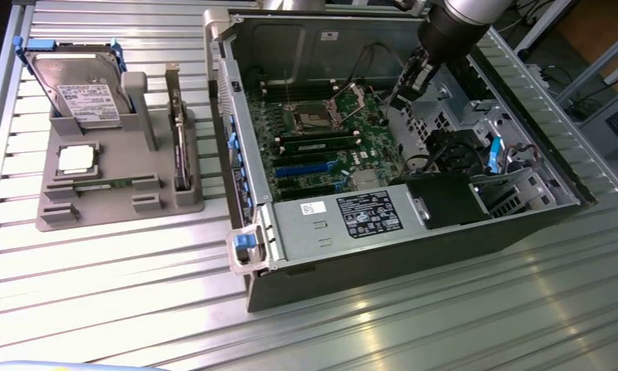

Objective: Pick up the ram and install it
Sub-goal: 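Press down the ram until it locks into place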

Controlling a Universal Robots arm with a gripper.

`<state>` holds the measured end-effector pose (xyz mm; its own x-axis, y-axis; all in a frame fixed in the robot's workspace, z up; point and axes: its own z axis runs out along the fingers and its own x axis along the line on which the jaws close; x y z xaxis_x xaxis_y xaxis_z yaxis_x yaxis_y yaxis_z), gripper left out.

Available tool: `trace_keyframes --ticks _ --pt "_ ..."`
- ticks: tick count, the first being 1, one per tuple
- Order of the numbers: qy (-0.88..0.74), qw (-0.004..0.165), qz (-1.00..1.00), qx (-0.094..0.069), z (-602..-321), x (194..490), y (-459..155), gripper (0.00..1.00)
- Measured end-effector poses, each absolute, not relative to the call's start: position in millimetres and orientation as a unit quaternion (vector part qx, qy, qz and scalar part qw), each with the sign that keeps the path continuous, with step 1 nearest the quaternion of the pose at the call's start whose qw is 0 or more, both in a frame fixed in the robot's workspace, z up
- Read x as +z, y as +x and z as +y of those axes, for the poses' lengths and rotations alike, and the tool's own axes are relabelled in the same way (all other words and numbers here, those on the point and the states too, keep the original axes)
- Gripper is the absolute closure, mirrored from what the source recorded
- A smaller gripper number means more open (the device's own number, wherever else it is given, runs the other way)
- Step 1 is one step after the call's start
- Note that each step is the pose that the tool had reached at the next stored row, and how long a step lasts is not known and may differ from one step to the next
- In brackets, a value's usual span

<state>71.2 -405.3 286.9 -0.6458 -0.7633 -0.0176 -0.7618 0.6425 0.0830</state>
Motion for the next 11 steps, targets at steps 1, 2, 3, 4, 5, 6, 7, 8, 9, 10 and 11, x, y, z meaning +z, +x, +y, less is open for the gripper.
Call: trace_keyframes --ticks 1,2,3,4,5,6,7,8,9,10,11 --pt "0.419 0.009 -0.907 -0.041 -405.3 286.8 71.2 0.90" --pt "0.418 0.009 -0.908 -0.041 -405.3 286.8 71.1 0.90" --pt "0.414 0.009 -0.909 -0.041 -405.3 286.8 71.1 0.90" --pt "0.412 0.009 -0.910 -0.041 -405.3 286.7 71.2 0.90" --pt "0.407 0.009 -0.912 -0.042 -405.3 286.7 71.1 0.90" --pt "0.403 0.009 -0.914 -0.042 -405.3 286.6 71.1 0.90" --pt "0.400 0.009 -0.915 -0.042 -405.3 286.5 71.2 0.90" --pt "0.398 0.008 -0.916 -0.042 -405.3 286.5 71.2 0.90" --pt "0.394 0.008 -0.918 -0.042 -405.3 286.5 71.2 0.90" --pt "0.390 0.008 -0.920 -0.042 -405.4 286.4 71.1 0.90" --pt "0.387 0.008 -0.921 -0.042 -405.3 286.4 71.2 0.90"
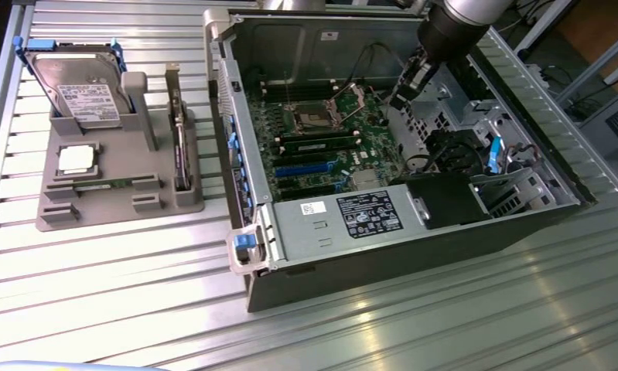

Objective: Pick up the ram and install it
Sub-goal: 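Press down the ram until it locks into place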

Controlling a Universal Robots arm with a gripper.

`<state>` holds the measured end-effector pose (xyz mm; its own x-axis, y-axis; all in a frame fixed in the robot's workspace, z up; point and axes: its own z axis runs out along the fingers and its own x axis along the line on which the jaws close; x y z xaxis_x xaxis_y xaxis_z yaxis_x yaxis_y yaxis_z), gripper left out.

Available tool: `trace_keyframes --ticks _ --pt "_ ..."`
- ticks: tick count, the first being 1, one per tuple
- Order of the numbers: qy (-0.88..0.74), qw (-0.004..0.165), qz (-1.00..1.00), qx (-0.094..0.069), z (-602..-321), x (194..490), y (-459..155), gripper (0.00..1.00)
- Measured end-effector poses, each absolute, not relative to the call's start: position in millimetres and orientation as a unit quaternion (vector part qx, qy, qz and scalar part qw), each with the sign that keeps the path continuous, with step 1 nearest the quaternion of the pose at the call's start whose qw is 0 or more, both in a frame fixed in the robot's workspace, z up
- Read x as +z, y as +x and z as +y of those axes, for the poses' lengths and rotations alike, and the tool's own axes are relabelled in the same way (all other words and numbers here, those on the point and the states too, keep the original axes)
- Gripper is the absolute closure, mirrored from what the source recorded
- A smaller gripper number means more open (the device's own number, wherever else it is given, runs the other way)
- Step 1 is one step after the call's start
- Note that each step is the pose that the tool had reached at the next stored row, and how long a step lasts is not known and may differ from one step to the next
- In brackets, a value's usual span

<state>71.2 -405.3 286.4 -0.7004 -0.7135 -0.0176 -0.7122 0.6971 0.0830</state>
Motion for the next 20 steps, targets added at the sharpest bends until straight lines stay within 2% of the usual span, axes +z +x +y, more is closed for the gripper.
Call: trace_keyframes --ticks 20 --pt "0.341 0.006 -0.939 -0.042 -405.3 285.9 71.1 0.90"
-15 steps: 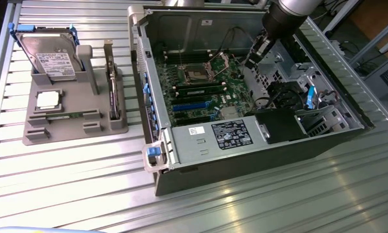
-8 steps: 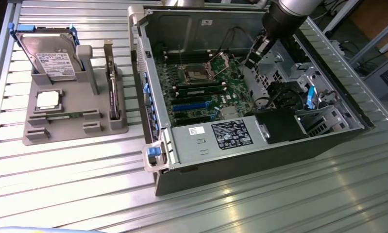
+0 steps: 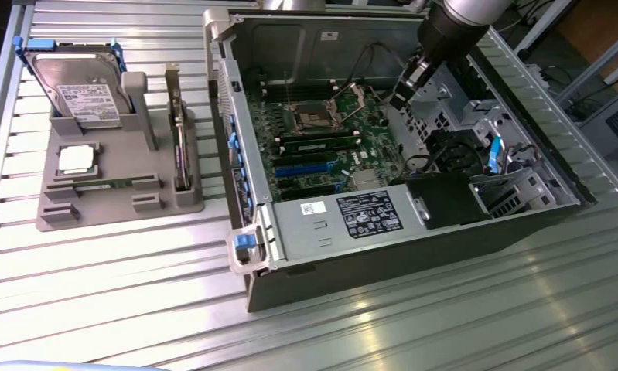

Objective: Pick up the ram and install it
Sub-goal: 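Press down the ram until it locks into place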

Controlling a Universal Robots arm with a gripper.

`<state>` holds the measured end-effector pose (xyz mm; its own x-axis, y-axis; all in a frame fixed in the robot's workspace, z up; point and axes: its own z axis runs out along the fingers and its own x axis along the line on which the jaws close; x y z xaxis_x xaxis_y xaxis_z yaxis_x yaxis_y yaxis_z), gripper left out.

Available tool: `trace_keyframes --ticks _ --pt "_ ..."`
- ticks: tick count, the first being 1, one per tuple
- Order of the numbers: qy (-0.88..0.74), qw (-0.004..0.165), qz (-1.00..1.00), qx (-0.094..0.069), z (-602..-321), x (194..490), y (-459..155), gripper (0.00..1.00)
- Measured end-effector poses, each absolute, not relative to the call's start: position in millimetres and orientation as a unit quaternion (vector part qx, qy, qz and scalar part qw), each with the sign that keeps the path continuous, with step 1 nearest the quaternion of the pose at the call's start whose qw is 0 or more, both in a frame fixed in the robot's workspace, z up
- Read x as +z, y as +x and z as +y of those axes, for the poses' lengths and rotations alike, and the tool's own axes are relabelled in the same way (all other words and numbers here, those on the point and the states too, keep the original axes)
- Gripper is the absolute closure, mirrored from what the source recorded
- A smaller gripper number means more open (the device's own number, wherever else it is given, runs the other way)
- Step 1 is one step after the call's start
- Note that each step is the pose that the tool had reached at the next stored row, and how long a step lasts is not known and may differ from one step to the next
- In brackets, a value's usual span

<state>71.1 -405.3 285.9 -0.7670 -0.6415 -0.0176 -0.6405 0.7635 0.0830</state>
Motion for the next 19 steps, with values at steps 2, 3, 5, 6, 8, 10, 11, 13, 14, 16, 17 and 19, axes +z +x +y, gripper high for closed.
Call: trace_keyframes --ticks 2,3,5,6,8,10,11,13,14,16,17,19 --pt "0.334 0.006 -0.942 -0.042 -405.3 285.8 71.1 0.90" --pt "0.331 0.005 -0.943 -0.042 -405.3 285.7 71.2 0.90" --pt "0.324 0.005 -0.945 -0.042 -405.3 285.6 71.2 0.90" --pt "0.322 0.005 -0.946 -0.042 -405.3 285.6 71.1 0.90" --pt "0.314 0.005 -0.948 -0.042 -405.4 285.4 71.2 0.90" --pt "0.309 0.004 -0.950 -0.042 -405.4 285.4 71.2 0.90" --pt "0.306 0.004 -0.951 -0.042 -405.4 285.3 71.1 0.90" --pt "0.298 0.004 -0.954 -0.042 -405.4 285.2 71.1 0.90" --pt "0.294 0.004 -0.955 -0.042 -405.3 285.0 71.2 0.90" --pt "0.288 0.004 -0.957 -0.042 -405.4 285.0 71.2 0.90" --pt "0.284 0.003 -0.958 -0.042 -405.3 284.9 71.1 0.90" --pt "0.278 0.003 -0.960 -0.042 -405.4 284.8 71.1 0.90"
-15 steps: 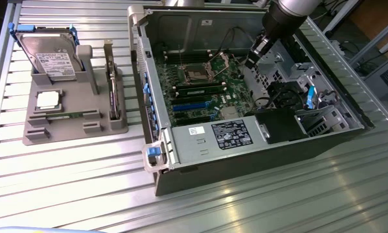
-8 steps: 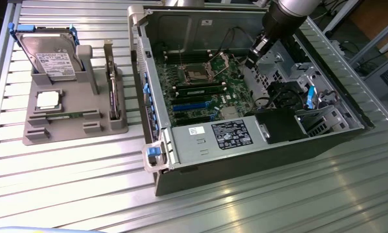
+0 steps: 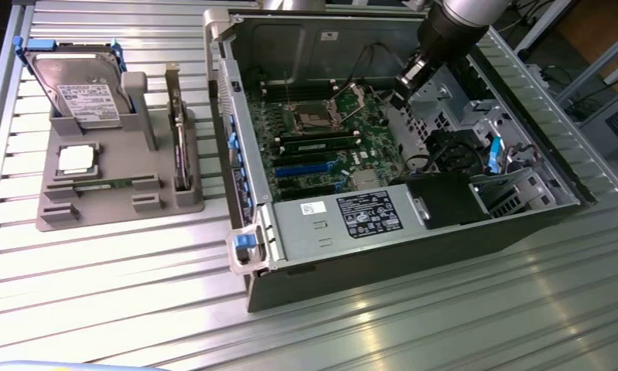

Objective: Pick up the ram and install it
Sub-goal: 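Press down the ram until it locks into place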

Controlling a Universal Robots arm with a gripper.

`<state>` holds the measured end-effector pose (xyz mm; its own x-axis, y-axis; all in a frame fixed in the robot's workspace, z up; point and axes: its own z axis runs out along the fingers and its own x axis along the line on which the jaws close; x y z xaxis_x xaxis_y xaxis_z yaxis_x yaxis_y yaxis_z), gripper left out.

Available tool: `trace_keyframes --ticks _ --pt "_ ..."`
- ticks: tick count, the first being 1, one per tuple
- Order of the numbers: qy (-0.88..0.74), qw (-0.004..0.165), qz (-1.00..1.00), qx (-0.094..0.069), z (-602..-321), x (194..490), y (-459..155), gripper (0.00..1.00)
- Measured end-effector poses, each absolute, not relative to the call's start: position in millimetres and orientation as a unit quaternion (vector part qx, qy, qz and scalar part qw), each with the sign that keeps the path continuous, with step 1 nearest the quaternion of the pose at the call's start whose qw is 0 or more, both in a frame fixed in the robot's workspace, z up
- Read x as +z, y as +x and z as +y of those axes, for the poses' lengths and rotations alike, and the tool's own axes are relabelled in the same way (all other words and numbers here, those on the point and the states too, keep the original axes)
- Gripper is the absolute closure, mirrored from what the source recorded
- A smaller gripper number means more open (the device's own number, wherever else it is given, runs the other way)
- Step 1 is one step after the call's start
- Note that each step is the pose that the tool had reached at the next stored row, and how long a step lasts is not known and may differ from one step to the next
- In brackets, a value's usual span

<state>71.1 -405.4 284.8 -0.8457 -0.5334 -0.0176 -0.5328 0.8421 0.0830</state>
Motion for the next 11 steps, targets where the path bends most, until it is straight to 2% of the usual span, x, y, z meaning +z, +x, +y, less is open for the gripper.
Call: trace_keyframes --ticks 11 --pt "0.240 0.001 -0.970 -0.042 -405.4 284.1 71.1 0.90"
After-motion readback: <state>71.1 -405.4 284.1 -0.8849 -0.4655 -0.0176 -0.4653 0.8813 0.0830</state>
